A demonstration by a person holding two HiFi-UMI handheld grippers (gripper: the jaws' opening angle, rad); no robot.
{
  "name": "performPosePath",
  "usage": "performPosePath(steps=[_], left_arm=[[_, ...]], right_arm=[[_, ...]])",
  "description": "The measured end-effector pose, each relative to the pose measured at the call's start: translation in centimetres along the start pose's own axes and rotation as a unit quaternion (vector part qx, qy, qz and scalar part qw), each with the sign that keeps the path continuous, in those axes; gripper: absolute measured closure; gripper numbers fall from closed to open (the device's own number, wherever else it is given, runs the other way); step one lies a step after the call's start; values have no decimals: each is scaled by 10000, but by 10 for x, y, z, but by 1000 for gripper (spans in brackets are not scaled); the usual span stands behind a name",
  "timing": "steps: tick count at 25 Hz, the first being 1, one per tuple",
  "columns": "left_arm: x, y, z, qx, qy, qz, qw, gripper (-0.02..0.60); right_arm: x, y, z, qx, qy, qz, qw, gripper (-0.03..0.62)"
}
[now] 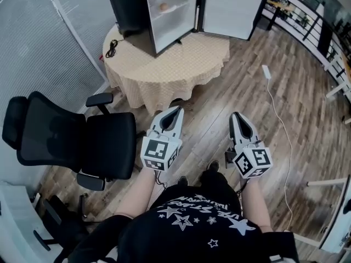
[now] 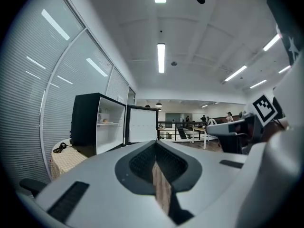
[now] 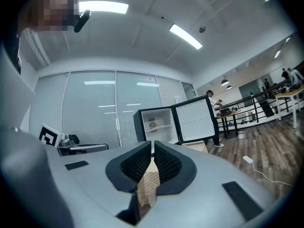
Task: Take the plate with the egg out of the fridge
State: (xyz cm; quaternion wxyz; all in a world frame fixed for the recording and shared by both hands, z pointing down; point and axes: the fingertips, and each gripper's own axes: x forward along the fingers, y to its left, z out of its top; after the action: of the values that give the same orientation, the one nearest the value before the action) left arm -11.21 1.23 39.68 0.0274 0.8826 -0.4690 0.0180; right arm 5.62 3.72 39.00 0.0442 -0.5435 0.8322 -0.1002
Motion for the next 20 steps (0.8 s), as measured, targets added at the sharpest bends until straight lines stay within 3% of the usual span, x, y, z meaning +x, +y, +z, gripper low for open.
performPosePath(steps=[5,15,20], left_arm=[[17,5,1,197,78,157,9997,574],[77,48,13,217,108,1169,9928,574],[126,47,17,290,200,1454,9888,574]], right_arm=[[26,-14,-1,30,51,264,9996,559],[125,-55,16,119,132,1272,9917,559],[162,-92,26,183,254,1652,9858,559]])
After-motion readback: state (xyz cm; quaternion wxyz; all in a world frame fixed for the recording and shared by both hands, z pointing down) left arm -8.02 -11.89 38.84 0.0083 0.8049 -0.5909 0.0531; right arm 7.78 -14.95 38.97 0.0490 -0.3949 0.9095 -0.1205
